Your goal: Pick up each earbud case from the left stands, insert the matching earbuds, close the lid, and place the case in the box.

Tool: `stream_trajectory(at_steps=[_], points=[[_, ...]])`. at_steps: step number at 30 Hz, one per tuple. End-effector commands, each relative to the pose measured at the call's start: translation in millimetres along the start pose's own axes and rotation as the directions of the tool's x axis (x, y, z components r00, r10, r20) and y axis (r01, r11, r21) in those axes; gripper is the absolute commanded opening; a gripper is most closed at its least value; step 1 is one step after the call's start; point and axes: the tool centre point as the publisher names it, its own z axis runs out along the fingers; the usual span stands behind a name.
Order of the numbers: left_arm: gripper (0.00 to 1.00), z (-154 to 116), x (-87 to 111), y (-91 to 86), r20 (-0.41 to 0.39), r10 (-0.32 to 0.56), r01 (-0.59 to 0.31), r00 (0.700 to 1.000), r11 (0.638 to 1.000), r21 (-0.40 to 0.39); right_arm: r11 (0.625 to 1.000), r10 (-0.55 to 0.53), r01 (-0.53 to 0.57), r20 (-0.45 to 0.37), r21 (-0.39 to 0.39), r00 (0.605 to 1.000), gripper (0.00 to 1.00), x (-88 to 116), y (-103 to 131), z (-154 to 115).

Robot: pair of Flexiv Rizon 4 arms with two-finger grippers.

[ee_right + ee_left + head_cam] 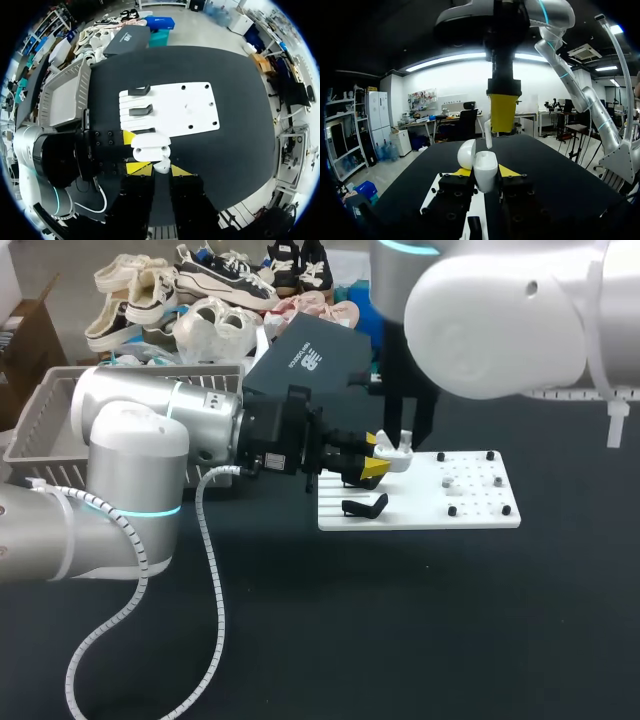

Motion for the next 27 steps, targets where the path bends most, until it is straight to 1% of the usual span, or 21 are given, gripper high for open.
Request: stream_trajectory(at_steps=[1, 6, 16, 27], points=[[0.0, 0.2, 0.1, 1.1, -0.001, 0.0, 0.0, 1.0, 1.0, 0.003, 1.0, 0.006, -0.006, 0.004, -0.007, 1.0, 0.0, -0.2, -1.1, 0.3], [0.0, 0.7, 0.1, 1.1, 0.033, -0.014, 0.014, 0.999, 1.0, 0.009, 1.0, 0.009, -0.009, 0.015, -0.01, 1.0, 0.0, 0.7, -2.9, -4.3], [0.0, 3.3, 1.0, 1.0, 0.05, -0.031, 0.03, 0.998, 1.0, 0.007, 1.0, 0.002, -0.002, 0.021, -0.007, 1.0, 0.0, 4.3, -3.4, -6.9], [0.0, 4.7, 2.6, 1.1, 0.063, -0.065, 0.064, 0.996, 0.998, 0.015, 1.0, -0.001, 0.001, 0.01, -0.001, 1.0, 0.0, 3.2, -2.1, -2.0]])
